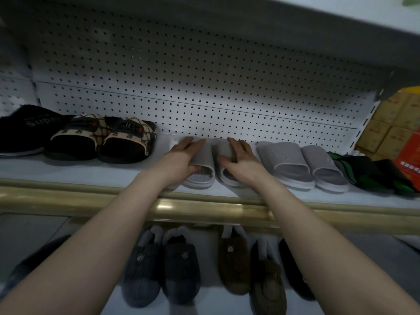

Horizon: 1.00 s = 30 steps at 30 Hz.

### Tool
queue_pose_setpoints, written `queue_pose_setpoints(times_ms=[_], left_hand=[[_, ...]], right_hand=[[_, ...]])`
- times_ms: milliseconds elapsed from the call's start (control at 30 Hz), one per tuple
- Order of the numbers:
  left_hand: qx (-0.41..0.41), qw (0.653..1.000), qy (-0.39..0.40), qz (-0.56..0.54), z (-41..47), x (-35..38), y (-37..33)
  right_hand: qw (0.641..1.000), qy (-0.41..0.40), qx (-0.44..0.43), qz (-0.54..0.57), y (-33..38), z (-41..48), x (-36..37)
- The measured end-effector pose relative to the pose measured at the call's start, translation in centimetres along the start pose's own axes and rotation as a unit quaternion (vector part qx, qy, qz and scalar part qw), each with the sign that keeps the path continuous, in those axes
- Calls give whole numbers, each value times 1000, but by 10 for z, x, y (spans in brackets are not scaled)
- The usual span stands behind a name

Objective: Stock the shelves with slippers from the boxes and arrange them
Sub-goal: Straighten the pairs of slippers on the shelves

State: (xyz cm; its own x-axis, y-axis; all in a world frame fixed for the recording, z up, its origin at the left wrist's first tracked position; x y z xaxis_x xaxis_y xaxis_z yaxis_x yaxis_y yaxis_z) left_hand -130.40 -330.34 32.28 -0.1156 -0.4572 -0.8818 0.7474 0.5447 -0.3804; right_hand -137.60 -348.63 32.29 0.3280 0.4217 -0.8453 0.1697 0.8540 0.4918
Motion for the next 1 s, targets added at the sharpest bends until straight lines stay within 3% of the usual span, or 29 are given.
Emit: queue_pose_setpoints(times_ms=[200,333,667,1000], left_hand=[[-2,1000,-9,10,4,-1,-1],[-3,999,-20,36,8,-2,-4],[0,998,56,23,42,9,16],[9,999,48,15,56,16,18]], right_hand=[[1000,2,6,17,12,-18,1],[999,19,-3,-36,18,-26,4],[998,-3,20,-65,9,-3,12],[997,2,50,-66,5,7,10]])
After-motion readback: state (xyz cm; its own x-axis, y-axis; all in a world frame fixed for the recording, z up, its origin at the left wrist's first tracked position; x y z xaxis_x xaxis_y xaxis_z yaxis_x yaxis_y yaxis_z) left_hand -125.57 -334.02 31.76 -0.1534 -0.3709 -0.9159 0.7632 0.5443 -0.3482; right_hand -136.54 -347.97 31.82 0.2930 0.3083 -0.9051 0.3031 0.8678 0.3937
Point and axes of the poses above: each hand's wrist, its own z-axis towards the middle knuckle, its own x-axis out of the palm, y = z × x, the point moved 5 cm from there along z, towards the middle knuckle, and after that the axes turned 2 degrees about y, right-handed, at the moved point
